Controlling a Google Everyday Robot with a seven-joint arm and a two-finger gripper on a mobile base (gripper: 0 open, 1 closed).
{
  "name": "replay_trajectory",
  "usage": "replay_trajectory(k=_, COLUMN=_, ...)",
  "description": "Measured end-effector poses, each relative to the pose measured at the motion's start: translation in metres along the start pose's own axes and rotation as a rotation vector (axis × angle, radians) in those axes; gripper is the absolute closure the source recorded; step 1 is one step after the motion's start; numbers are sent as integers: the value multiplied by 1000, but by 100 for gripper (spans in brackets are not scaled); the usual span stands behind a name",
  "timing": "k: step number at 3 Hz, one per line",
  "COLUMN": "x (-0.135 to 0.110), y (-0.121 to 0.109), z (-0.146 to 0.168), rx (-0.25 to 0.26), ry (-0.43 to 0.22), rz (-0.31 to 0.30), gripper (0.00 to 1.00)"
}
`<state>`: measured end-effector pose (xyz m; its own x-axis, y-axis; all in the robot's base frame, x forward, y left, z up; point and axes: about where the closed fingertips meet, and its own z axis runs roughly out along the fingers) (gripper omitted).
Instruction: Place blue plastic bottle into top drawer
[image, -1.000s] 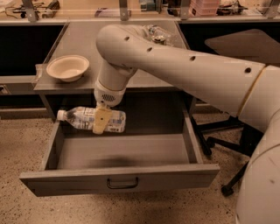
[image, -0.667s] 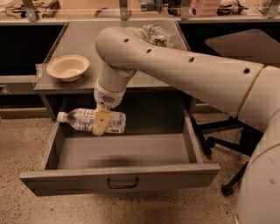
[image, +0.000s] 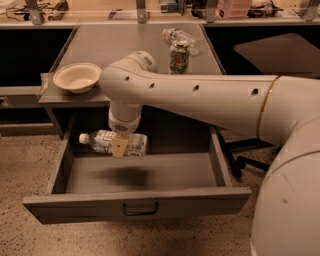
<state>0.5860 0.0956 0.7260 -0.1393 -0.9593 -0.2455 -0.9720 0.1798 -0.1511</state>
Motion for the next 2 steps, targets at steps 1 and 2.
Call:
replay_trajectory(k=1, x=17, y=-16, z=37, rx=78, ry=43, rz=25, gripper=100)
replay_trajectory(k=2, x=24, y=-20, z=67, rx=68, ry=30, rz=0, gripper=100)
